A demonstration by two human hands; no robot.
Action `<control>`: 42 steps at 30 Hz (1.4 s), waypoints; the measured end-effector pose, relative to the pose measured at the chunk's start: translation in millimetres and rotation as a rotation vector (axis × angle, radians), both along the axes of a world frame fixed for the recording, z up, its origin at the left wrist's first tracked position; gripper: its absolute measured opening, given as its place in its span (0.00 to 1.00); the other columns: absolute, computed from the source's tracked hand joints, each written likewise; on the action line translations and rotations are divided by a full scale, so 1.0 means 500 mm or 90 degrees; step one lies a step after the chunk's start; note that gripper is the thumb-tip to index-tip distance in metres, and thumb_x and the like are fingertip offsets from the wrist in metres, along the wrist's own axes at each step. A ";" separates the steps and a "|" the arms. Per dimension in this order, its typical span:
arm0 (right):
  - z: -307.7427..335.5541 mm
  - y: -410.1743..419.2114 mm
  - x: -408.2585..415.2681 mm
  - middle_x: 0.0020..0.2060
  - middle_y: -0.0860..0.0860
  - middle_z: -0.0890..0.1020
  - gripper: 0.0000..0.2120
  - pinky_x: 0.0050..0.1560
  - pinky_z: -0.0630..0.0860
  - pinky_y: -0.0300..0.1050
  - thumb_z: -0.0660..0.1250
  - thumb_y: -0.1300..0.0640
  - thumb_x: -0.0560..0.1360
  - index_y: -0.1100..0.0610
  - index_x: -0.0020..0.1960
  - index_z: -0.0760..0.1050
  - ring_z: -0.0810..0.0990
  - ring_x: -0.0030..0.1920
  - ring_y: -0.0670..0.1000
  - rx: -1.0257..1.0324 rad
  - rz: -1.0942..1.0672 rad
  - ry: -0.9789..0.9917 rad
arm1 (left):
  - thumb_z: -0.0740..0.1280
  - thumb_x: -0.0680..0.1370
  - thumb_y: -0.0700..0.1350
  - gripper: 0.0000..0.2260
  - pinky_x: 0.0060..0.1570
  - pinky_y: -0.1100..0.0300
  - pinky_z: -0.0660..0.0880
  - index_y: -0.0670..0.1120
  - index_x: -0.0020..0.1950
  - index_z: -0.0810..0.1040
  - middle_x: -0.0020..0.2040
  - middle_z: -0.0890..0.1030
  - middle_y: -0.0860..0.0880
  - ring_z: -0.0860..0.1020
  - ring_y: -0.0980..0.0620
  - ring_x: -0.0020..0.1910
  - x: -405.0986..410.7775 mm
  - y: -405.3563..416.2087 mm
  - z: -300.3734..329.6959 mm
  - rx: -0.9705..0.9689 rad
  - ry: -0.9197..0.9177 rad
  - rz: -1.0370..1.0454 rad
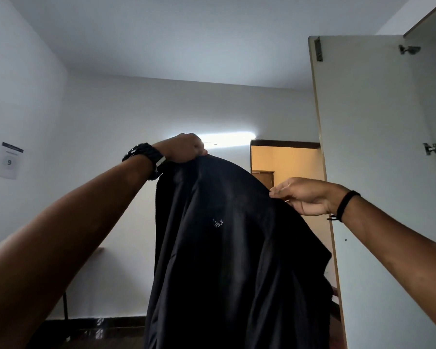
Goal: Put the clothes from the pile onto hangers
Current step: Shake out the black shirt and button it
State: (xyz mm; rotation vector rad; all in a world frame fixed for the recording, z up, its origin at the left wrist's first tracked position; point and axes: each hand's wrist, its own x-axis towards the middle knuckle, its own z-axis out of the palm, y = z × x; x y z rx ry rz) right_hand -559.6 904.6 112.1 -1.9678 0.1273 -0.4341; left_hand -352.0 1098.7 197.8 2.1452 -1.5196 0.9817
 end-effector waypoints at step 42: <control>0.110 0.013 -0.097 0.44 0.56 0.82 0.21 0.45 0.78 0.40 0.54 0.73 0.77 0.59 0.40 0.82 0.80 0.46 0.53 -0.384 -0.292 -0.001 | 0.58 0.81 0.35 0.10 0.32 0.65 0.75 0.39 0.48 0.80 0.40 0.80 0.44 0.78 0.51 0.35 -0.054 0.133 0.065 -0.034 0.363 -0.170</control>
